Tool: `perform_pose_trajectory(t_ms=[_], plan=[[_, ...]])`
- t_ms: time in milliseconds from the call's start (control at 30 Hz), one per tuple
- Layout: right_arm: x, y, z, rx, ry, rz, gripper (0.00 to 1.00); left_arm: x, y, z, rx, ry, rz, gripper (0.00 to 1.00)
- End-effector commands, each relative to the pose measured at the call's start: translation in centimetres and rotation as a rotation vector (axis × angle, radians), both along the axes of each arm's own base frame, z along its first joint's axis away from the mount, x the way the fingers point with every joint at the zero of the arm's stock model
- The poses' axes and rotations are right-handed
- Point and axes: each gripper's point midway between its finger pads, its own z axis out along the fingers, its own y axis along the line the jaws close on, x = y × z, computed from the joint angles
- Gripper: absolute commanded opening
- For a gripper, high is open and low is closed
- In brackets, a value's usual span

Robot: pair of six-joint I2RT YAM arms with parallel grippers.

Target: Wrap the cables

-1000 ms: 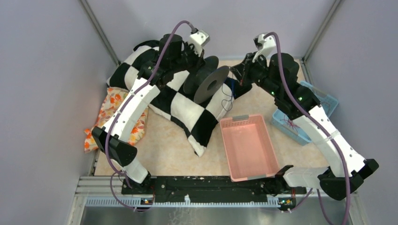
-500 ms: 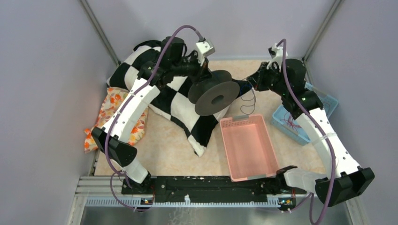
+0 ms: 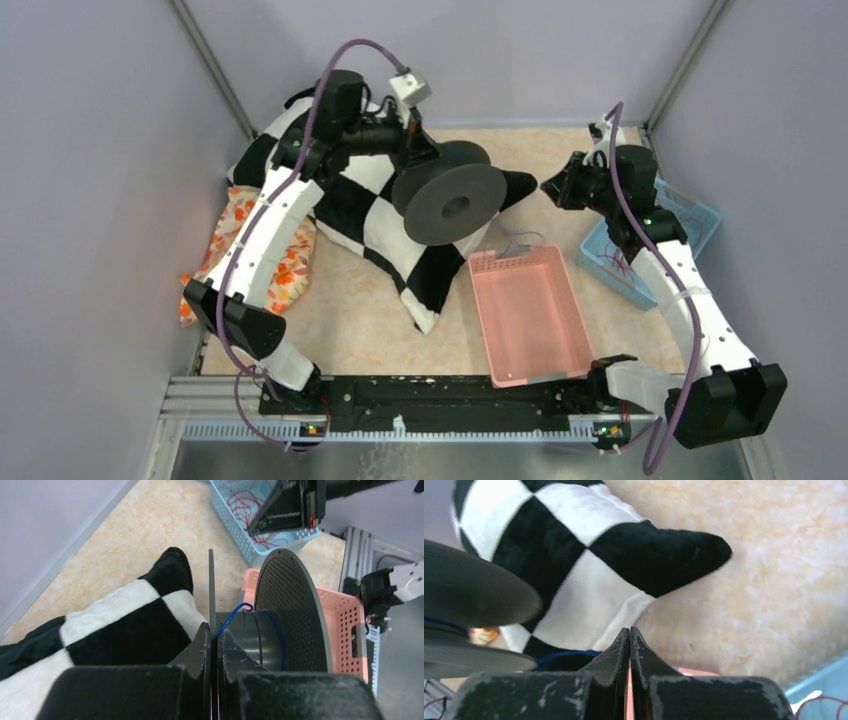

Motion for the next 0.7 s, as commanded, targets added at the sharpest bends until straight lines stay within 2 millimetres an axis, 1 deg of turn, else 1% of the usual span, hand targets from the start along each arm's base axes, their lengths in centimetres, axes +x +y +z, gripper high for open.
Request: perform_pose_trajectory(t_ms=[0, 67, 200, 333, 367, 400, 433, 567, 667], plan=[[0.5, -0.9, 0.3, 0.017, -0.049, -0.036, 0.0, -1.8, 2.9, 8.1, -0.24, -0.097, -0.034, 0.0], [0.2, -0.3, 0.0, 0.044, -0.042, -0.011, 0.0, -1.1, 3.6, 8.2, -0.283, -0.08, -0.018, 0.0], [-0.4, 1.3, 0.5, 0.117, -0.06, 0.065, 0.0, -0.3, 3.2, 8.1, -0.332, -0.035, -0.016, 0.0], [-1.1, 2.4, 0.9, 0.159, -0.091, 0.138, 0.0, 0.8, 3.4, 9.0, -0.373, -0.041, 0.049, 0.0], [-1.2, 2.6, 0.7, 0.163, -0.094, 0.154, 0.08, 1.1, 3.5, 9.4, -0.385, -0.051, 0.068, 0.0], [-1.5, 2.9, 0.5, 0.171, -0.092, 0.169, 0.2, 1.3, 3.7, 9.9, -0.396, -0.06, 0.086, 0.0], [-1.6, 3.1, 0.2, 0.183, -0.086, 0.181, 0.27, 1.6, 3.8, 10.2, -0.405, -0.068, 0.104, 0.0], [-2.1, 4.3, -2.0, 0.23, -0.028, 0.201, 0.44, 2.1, 4.0, 11.0, -0.437, -0.076, 0.135, 0.0], [-2.4, 5.4, -3.2, 0.267, 0.028, 0.211, 0.51, 1.6, 3.7, 11.6, -0.466, -0.068, 0.095, 0.0]])
